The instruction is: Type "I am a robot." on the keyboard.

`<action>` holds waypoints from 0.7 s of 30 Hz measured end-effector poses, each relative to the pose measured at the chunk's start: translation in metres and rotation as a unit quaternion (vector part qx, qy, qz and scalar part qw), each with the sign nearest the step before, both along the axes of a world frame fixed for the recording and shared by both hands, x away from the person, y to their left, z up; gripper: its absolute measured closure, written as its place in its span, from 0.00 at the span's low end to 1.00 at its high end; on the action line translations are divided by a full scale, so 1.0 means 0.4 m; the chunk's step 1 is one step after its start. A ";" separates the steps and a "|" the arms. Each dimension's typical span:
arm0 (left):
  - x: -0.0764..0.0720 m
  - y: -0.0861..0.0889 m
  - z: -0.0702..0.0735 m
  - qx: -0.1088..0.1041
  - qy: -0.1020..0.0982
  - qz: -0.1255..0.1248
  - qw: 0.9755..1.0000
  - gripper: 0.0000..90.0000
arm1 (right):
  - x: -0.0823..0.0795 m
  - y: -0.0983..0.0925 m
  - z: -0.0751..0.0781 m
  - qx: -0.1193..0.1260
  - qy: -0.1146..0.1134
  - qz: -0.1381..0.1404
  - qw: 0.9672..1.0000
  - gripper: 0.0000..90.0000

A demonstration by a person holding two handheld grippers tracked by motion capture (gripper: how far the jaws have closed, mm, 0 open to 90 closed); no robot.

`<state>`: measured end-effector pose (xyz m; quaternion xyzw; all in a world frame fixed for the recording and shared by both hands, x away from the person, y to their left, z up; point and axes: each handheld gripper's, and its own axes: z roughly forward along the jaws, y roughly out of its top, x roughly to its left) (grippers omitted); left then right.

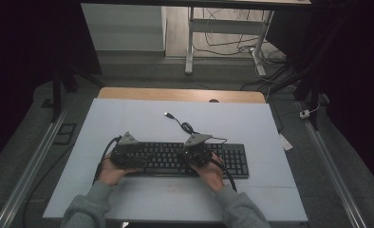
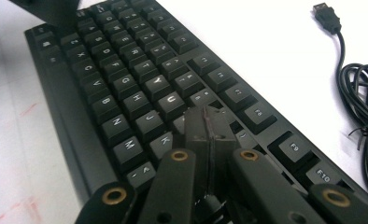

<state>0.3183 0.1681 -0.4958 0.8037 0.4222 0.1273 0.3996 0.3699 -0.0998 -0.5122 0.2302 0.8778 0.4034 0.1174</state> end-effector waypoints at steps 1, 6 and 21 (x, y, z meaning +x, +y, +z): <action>0.000 0.000 0.000 0.000 0.000 0.001 1.000 0.41 | 0.003 0.001 -0.001 -0.002 -0.001 0.000 1.000 0.99; 0.000 0.000 -0.003 0.002 0.001 0.000 1.000 0.41 | 0.010 0.001 -0.001 -0.004 -0.003 -0.006 1.000 0.99; -0.001 -0.003 -0.005 0.006 0.003 -0.002 1.000 0.41 | 0.023 0.006 -0.015 -0.010 0.008 -0.007 1.000 0.99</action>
